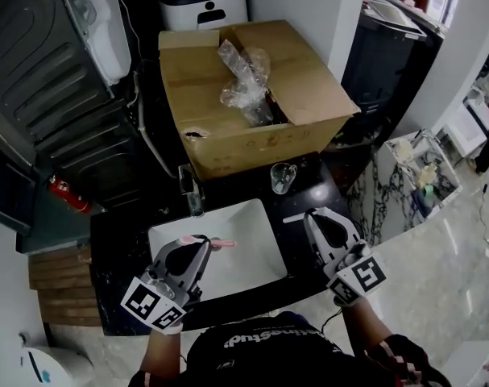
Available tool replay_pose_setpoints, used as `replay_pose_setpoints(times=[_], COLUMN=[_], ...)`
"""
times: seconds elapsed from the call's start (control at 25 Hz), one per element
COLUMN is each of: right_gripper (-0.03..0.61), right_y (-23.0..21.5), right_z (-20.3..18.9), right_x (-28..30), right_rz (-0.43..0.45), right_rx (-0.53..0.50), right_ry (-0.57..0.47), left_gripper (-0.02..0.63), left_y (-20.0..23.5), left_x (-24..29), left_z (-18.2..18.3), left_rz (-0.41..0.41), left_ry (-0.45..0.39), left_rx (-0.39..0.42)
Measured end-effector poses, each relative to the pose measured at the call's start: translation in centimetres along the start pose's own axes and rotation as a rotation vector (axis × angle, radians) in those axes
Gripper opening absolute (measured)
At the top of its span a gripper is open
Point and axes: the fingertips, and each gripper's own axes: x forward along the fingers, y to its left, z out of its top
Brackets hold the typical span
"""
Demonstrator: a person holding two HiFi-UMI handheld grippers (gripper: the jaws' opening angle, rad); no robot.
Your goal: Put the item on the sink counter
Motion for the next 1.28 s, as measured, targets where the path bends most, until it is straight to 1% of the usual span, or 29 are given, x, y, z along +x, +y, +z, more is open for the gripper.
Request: replay_pose_setpoints(times=[0.08,0.2,0.4,0.48,0.64,0.92,1.12,1.28], right_gripper=[0.049,0.049,0.049,0.048,0.048,0.048,0.048,0.048], right_y=[-0.7,-2.3,-6.2,-7.6,-10.5,-13.3,-14.7,-14.4], right_z=[-0.2,-0.6,-4.2,-6.0,-10.0,-16.3,-19.0,-20.0], right_x=[1.1,2.8,6.0,7.3,9.5,13.2,14.4,14.1], right_rz=[-0.021,-0.058,-0.126,-0.156,-0.212,-0.23,-0.23,-0.221], right_rx=[-0.042,-0.076,-0.175,-0.197,-0.158,-0.121,-0.096,-0.109], right_ry=[-0.015,-0.057,-0.072,-0.079,-0.051,0.045,0.093,0.118], left_gripper=[0.038,0.038,0.038,0.038,0.038,0.038,0.038,0.038], left_y=[1.0,1.9,3.1,3.5,4.3,5.6,6.1,6.1], left_x=[-0.3,-0.6,-1.0,-1.1,-1.3,-1.2,-0.7,-0.3], left_z=[-0.1,-0.6,-0.8,-1.1,-1.7,-2.6,-3.0,-3.4], left_rz=[0.007,0.014,0.035,0.045,0.064,0.1,0.106,0.098], left_ry=[-0.003,0.002,0.006,0.014,0.032,0.075,0.094,0.104], left_rx=[-0.004,-0.012,-0.018,-0.025,-0.041,-0.035,-0.036,-0.038])
